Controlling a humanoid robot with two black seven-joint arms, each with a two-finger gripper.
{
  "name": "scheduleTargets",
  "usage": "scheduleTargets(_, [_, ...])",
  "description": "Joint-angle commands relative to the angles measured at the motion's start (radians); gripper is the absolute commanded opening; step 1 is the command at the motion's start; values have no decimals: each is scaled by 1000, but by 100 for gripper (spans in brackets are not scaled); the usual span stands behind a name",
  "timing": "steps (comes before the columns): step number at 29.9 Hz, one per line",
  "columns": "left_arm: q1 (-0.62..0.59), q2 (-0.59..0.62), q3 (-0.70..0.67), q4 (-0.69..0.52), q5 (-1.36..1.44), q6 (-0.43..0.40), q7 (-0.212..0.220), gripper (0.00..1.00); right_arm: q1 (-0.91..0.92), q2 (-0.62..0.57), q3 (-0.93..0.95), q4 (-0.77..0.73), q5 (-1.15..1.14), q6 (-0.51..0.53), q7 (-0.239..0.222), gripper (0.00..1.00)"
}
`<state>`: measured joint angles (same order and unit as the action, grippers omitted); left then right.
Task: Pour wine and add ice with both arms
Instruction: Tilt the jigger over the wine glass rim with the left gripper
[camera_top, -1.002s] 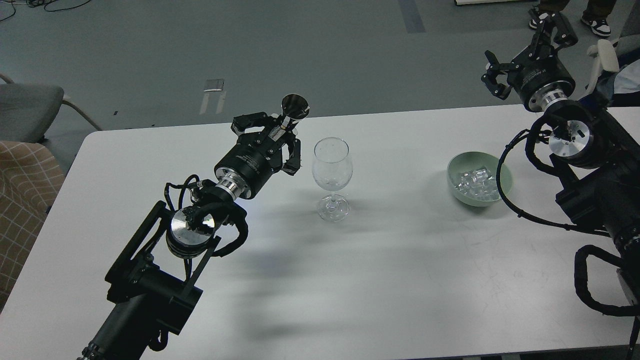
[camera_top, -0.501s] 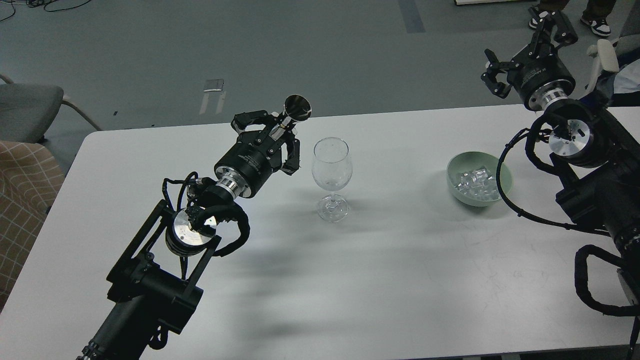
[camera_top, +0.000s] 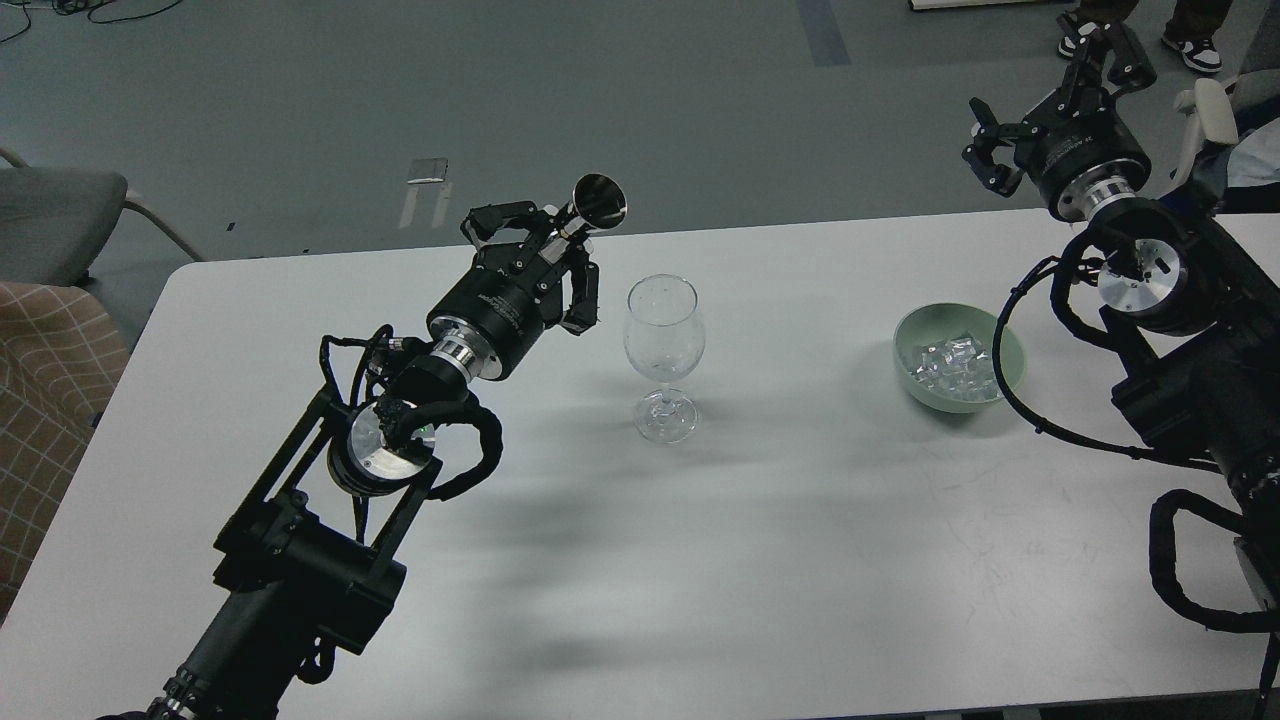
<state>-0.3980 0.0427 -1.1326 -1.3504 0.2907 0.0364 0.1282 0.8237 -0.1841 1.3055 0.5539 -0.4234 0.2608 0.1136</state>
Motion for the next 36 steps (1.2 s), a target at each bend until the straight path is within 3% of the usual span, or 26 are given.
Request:
scheduleTargets(1, [-1,-1,1,-1,10,-4,-1,0,0,0,0,0,0,0,0,100])
scheduleTargets(36, [1,3,62,-1,179,-9,-18,0,-8,-1,0,1,0,0,0,100])
